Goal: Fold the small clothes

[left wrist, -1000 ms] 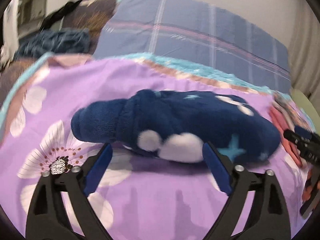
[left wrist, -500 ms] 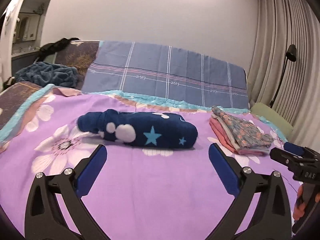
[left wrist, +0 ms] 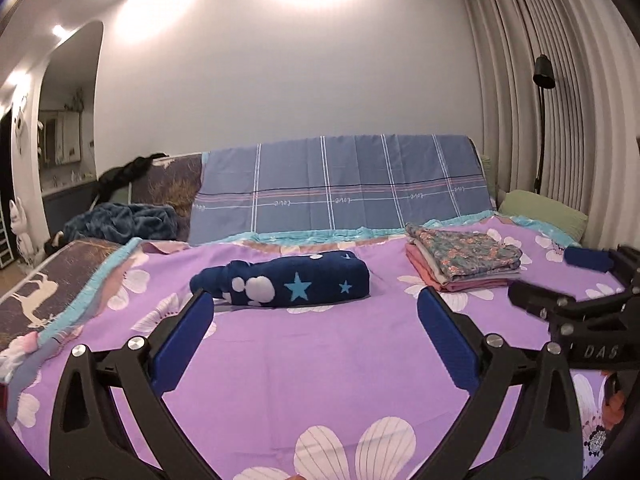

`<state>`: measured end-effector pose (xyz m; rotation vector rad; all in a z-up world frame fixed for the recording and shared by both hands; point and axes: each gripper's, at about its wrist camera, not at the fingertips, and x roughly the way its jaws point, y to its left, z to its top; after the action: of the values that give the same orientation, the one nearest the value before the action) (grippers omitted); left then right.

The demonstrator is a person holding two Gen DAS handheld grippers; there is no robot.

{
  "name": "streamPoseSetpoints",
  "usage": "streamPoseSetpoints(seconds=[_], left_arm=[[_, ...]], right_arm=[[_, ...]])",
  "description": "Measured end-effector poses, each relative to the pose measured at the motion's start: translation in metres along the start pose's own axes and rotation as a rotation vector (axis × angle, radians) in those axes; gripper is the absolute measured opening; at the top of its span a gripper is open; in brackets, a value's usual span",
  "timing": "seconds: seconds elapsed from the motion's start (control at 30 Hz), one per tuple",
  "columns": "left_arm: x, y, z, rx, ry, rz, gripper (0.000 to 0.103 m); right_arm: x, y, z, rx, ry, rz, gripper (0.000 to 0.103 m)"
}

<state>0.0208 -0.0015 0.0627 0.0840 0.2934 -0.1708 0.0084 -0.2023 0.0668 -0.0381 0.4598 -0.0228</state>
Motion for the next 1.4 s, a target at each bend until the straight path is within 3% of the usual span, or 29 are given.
streamPoseSetpoints(seconds=[0.17,0.33,0.47,0.77,1.4], left_arm=[[-0.005,-0.012,-0.004,0.047,0.058,0.058,0.102],[-0.007,-0.019,-0.014,0.054,0.094,0.053,0.102],[-0.007,-0.023,-0.023,0.062,0.11,0.096,0.102],[0.003,-0.022,-0.03,0.037,0.193,0.056,0.102],[0.015,-0.019,-0.031,-0.002,0.224,0.062,0.102]], right_arm=[[-0.019,-0.007,-0.003,0.014,-0.038,-0.033,0.101],[-0.02,-0.011,-0.009,0.027,-0.022,-0.023,0.101],[-0.018,-0.013,-0.014,0.031,-0.006,-0.034,0.101],[-0.014,-0.019,-0.02,0.049,0.015,-0.037,0.101],[-0.003,-0.015,-0.024,0.031,0.041,-0.039,0.101]])
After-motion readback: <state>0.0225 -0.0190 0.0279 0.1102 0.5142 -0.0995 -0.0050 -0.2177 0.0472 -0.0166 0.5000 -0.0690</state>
